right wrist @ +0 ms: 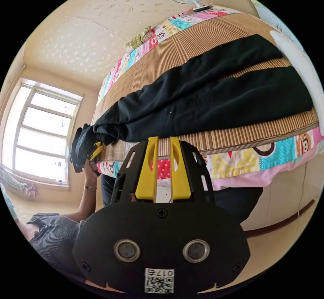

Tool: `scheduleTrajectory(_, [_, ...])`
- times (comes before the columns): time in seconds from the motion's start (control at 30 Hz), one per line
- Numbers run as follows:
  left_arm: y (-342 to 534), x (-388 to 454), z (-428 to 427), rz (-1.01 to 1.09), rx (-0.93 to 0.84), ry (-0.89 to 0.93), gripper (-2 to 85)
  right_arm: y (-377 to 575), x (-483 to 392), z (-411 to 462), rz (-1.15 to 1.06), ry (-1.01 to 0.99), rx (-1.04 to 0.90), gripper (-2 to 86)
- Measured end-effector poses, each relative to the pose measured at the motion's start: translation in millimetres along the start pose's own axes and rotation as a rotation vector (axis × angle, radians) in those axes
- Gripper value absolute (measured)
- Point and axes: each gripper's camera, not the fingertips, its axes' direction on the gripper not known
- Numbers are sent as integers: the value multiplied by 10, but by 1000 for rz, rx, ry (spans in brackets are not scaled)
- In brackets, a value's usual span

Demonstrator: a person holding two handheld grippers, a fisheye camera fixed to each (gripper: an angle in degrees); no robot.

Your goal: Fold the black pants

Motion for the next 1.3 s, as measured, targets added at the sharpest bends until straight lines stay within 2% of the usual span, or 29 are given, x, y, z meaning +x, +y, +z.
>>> scheduleTrajectory(0.1, [-335,32,277,42,-106,75,82,-48,85,-29,8,-78,8,61])
scheduleTrajectory(0.17, [-536,313,11,283,-152,315,52,-66,144,-106,18,-113,29,61])
scheduleTrajectory(0.2, [-541,392,-177,349,-121,315,51,-70,192,-171,23,-119,49,60])
scheduleTrajectory(0.27, [-415,573,-985,618,-13,245,50,-77,285,-252,36,-98,64,57])
scheduleTrajectory(0.33, [-329,484,-1375,667,-56,152,50,-85,413,-298,67,-64,67,57])
scheduleTrajectory(0.4, [-302,178,-1587,509,-131,-33,47,-97,597,-316,125,-41,77,61])
scheduleTrajectory(0.43, [-250,-87,-1717,347,-142,-145,33,-106,633,-318,136,-34,82,62])
scheduleTrajectory(0.47, [-122,-356,-1912,157,-74,-262,9,-137,680,-316,153,-9,93,68])
scheduleTrajectory(0.5, [-42,-447,-2004,104,-40,-283,7,-194,695,-308,159,25,100,77])
scheduleTrajectory(0.6, [261,-559,-2214,103,41,-149,8,-423,635,-288,160,150,115,118])
scheduleTrajectory(0.67, [362,-492,-2079,123,37,15,55,-573,563,-252,118,215,132,128])
scheduleTrajectory(0.7, [369,-466,-2008,126,24,41,69,-683,532,-161,63,262,107,118])
scheduleTrajectory(0.73, [373,-428,-1851,119,-11,71,92,-737,529,-80,30,294,69,113])
scheduleTrajectory(0.8, [381,-445,-1647,56,-53,96,121,-809,629,378,-69,479,-188,39])
scheduleTrajectory(0.83, [400,-498,-1575,8,-44,140,138,-762,623,342,-84,478,-151,34])
scheduleTrajectory(0.9, [418,-617,-1509,-60,-14,224,153,-641,682,237,-32,485,-236,22])
scheduleTrajectory(1.03, [251,-922,-1341,-171,-6,371,165,-451,706,91,6,535,-278,17])
scheduleTrajectory(1.07, [178,-996,-1286,-192,-8,437,161,-437,679,-9,23,529,-258,18])
scheduleTrajectory(1.13, [60,-1087,-1163,-222,-39,547,145,-420,569,-312,34,477,-96,19])
scheduleTrajectory(1.17, [-19,-1121,-1059,-239,-91,595,121,-395,504,-578,38,397,76,21])
scheduleTrajectory(1.2, [-45,-1127,-1029,-246,-104,604,108,-381,498,-816,57,287,235,24])
scheduleTrajectory(1.27, [-82,-1077,-1043,-241,-76,570,58,-486,598,-999,78,143,348,34])
scheduleTrajectory(1.3, [-89,-1044,-1059,-231,-71,558,52,-653,734,-995,113,97,331,53])
